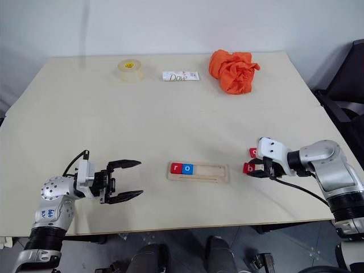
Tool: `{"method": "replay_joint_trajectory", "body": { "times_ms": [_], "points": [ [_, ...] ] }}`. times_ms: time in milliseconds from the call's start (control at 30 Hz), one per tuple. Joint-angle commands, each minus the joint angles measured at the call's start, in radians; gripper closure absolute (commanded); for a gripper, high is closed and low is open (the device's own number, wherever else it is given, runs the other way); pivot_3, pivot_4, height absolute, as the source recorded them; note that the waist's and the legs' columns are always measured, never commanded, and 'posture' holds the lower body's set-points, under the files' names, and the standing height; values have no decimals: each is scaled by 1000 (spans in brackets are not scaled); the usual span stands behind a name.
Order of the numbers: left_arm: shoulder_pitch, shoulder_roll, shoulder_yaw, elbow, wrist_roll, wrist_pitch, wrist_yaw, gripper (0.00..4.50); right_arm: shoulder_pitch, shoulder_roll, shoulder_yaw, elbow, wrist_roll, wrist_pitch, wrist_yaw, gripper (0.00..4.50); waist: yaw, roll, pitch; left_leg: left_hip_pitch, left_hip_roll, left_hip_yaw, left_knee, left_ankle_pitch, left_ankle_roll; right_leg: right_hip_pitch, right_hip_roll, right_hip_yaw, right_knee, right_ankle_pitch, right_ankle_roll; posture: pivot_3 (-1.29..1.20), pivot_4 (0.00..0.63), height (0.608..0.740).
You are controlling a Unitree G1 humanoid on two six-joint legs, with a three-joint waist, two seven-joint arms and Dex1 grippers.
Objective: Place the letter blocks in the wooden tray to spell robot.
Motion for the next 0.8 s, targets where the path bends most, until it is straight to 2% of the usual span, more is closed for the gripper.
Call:
{"method": "replay_joint_trajectory", "body": {
  "times_ms": [33, 133, 400, 600, 800],
  "points": [
    [-18, 10, 3, 7, -16, -3, -17, 0, -33, -11, -58, -126, 59, 122, -17, 3041, 1, 0, 0, 0, 0, 0, 0, 0, 0, 0, 0, 0, 0, 0, 0, 0, 150, 740],
    [-38, 17, 2, 36, -16, -4, -45, 0, -104, -10, -4, -285, 76, 338, -21, 3041, -1, 0, 0, 0, 0, 0, 0, 0, 0, 0, 0, 0, 0, 0, 0, 0, 150, 740],
    [-81, 5, 1, 87, -1, -27, -61, 0, -240, 146, 166, -391, 40, 562, -119, 3041, 0, 0, 0, -1, 0, -1, 0, 0, 0, -1, 0, -1, 0, -1, -1, 0, 150, 740],
    [-57, -8, -13, 52, -2, -23, -51, 0, -308, 217, 286, -380, 6, 599, -138, 3041, 1, 0, 0, -2, 0, 0, 0, -1, 1, -2, 0, -1, 1, -1, -1, 0, 150, 740],
    [-28, -9, -13, 14, -9, -18, -31, 0, -324, 210, 380, -369, -46, 581, -128, 3041, 0, 0, 0, -2, 0, 0, 0, -1, 1, -2, 0, -1, 0, -1, -1, 0, 150, 740]
  ]
}}
